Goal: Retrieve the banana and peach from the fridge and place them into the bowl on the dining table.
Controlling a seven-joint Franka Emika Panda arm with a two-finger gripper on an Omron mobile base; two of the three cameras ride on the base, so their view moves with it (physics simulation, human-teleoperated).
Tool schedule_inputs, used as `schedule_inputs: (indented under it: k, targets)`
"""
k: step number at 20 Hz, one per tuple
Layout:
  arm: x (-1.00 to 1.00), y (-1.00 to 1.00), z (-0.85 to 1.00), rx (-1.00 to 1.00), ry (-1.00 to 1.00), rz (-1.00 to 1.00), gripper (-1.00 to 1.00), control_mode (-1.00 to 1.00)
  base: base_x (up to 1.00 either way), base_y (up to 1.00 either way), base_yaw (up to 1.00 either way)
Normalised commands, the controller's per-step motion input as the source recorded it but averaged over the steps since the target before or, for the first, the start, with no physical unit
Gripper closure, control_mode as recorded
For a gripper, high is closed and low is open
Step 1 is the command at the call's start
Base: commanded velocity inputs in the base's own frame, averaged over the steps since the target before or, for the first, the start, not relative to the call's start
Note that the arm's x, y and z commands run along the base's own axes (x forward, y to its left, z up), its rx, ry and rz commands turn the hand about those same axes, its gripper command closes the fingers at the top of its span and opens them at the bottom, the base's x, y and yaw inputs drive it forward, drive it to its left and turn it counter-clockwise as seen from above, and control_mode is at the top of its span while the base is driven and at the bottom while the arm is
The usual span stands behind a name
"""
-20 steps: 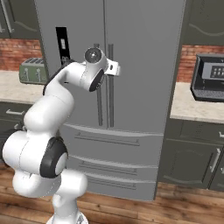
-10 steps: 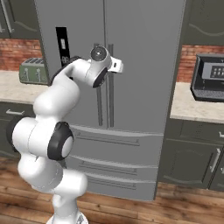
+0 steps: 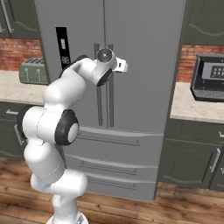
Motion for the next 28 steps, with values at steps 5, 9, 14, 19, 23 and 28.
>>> schedule_inputs:
  k: [5,9,14,19,23,28]
  targets:
    - [0.53,-0.1,-0.12,0.0,0.0,0.0,-1.0,-1.0,0.0,0.0,0.0]
    - [0.5,0.0,-0.36,0.0,-0.07,0.0,-1.0,-1.0,0.0,0.0,0.0]
    - [0.5,0.0,-0.43,0.0,-0.15,0.0,-1.0,-1.0,0.0,0.0,0.0]
    - [0.48,0.03,-0.46,0.0,-0.16,0.0,-1.0,-1.0,0.0,0.0,0.0]
    - [0.34,0.0,-0.02,0.0,0.0,0.0,1.0,-1.0,0.0,0.0,0.0]
    - [-0.45,-0.12,0.03,0.0,0.19,0.0,1.0,-1.0,0.0,0.0,0.0]
